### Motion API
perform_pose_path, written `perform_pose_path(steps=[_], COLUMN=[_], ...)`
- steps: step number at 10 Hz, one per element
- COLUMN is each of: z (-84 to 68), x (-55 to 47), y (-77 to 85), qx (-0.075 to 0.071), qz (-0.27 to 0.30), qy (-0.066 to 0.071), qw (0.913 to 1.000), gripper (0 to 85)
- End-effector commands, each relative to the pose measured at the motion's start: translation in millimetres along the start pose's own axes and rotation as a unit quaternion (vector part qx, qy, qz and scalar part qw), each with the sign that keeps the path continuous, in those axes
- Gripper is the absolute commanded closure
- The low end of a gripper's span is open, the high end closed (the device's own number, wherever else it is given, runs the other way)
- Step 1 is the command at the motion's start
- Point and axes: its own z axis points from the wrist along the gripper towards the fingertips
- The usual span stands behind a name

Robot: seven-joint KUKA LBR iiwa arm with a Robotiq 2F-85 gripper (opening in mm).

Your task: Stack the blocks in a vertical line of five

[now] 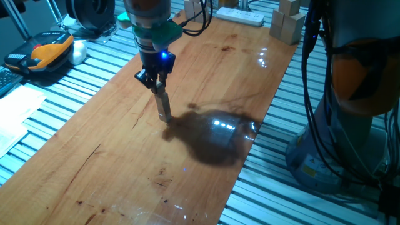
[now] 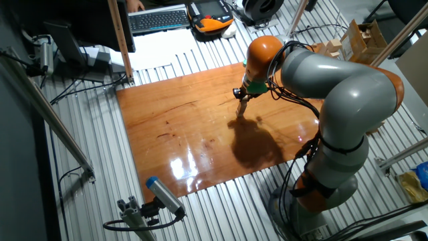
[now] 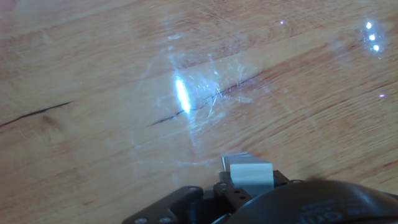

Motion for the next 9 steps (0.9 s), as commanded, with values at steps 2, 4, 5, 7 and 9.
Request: perform_pose_path(steps=[2, 4, 5, 7, 9], z=[3.8, 5.6, 6.3, 7.3, 7.8], x=[-0.2, 0.5, 1.7, 3.2, 3.3], y=[-2.5, -2.9, -2.0, -1.2, -2.0], qx=[-0.002, -0.002, -0.001, 0.0, -0.002], qz=[-0.003, -0.004, -0.003, -0.002, -0.002], qy=[0.0, 0.0, 0.0, -0.001, 0.0], qw=[1.0, 1.0, 1.0, 1.0, 1.0], gripper=[85.0, 85.0, 85.0, 85.0, 85.0])
